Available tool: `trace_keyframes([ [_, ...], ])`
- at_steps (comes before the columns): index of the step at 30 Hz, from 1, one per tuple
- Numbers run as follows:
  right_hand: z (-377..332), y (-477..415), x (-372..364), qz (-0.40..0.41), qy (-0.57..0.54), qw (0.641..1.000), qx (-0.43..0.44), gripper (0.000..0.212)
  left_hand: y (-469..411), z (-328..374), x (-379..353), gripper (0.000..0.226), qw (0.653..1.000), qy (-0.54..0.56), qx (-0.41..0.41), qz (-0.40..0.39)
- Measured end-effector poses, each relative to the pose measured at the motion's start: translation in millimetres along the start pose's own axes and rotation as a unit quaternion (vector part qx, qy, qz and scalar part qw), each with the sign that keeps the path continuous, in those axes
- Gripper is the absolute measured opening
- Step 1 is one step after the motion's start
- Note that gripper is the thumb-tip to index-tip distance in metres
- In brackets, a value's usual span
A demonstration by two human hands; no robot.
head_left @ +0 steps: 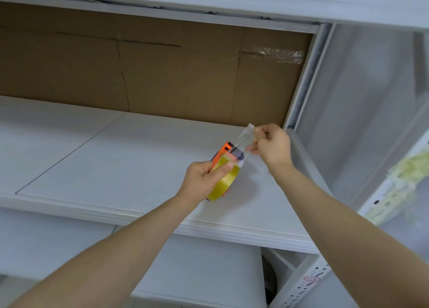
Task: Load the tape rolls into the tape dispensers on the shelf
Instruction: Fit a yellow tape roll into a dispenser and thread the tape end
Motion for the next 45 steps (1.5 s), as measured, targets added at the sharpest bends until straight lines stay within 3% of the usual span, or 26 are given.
trace_keyframes([
  [6,22,-4,-14,-0.137,-0.218,0.953,-0.16,0.009,2,-17,-1,0.009,0.998,-0.009,0.052,-0.045],
  [10,23,-2,-21,-0.186,-0.211,0.946,-0.158,0.018,0,-12,2,0.006,0.996,-0.021,0.064,-0.06],
  [12,24,-4,-24,-0.185,-0.197,0.952,-0.148,0.022,1,-12,2,0.01,0.996,-0.016,0.07,-0.061],
  [16,23,-13,-25,-0.16,-0.19,0.96,-0.125,0.023,4,-12,-2,0.041,0.99,-0.024,0.081,-0.11],
  [21,19,-22,-27,-0.104,-0.204,0.969,-0.095,0.023,5,-13,4,0.018,0.994,0.002,0.071,-0.081],
  [30,52,-15,-46,-0.113,-0.164,0.964,-0.176,0.024,11,-16,14,0.016,0.997,0.02,0.061,-0.044],
  [36,65,-8,-53,-0.1,-0.165,0.964,-0.183,0.024,16,-19,21,0.026,0.998,0.027,0.059,0.003],
  [39,67,0,-61,-0.111,-0.225,0.948,-0.194,0.019,17,-20,22,0.023,0.997,0.022,0.066,-0.029],
  [42,58,-4,-57,-0.083,-0.206,0.962,-0.157,0.022,14,-15,25,0.011,0.989,-0.009,0.108,-0.1],
  [45,45,-11,-52,-0.058,-0.172,0.977,-0.11,0.025,3,-6,34,0.028,0.976,-0.053,0.172,-0.12],
])
Point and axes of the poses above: each hand's wrist, its own y-axis away from the middle knuckle, its own x-axis out of the back of the hand, z = x × y, the point moved 6 cm from there along -y, towards the middle knuckle, and after that the axes turned 12 degrees about -z, right-handed, at the moved point
